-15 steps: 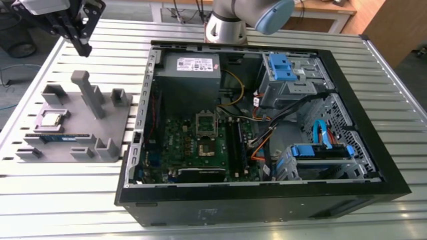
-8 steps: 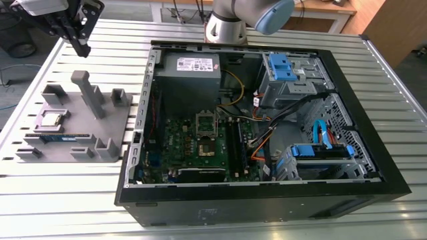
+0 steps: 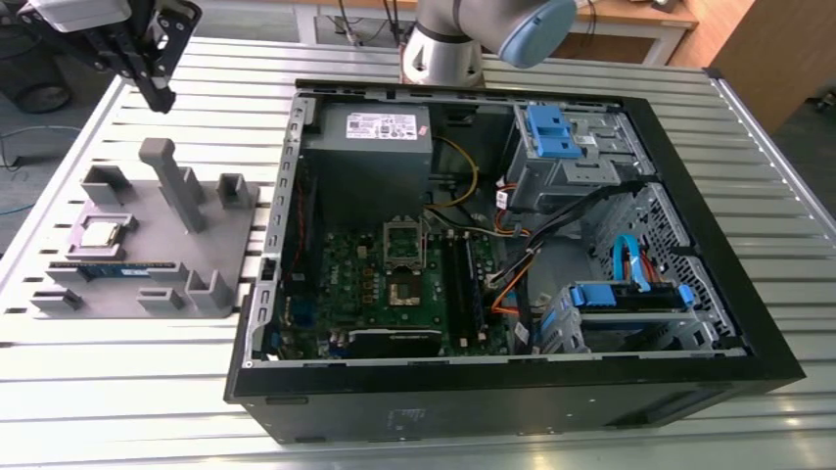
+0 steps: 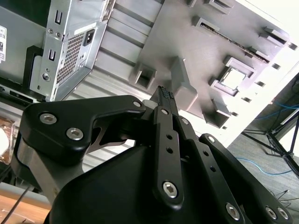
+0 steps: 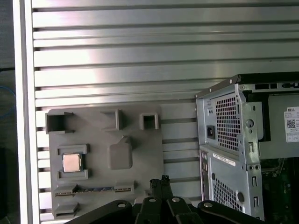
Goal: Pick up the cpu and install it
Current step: 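Reach for the cpu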
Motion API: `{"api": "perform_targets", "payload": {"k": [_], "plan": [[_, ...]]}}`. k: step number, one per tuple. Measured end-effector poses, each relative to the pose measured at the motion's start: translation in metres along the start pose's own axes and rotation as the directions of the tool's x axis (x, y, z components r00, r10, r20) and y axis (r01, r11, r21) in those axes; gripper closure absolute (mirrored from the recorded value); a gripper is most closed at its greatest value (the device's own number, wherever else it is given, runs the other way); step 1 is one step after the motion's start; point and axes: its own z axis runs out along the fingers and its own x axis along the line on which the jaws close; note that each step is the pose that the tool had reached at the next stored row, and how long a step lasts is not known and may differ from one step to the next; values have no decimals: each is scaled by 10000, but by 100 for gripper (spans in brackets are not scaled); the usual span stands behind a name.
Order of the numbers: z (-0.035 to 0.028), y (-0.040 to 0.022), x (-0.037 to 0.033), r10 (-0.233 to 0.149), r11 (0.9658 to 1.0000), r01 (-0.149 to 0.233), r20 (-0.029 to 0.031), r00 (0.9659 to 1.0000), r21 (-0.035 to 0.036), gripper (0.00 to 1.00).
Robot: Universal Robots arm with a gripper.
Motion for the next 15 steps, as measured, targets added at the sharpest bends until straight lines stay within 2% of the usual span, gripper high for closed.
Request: {"api": "perform_targets", "payload": {"k": [15], "plan": [[44,-11,94,-1,10000,1,0,10000,0,89]]}}
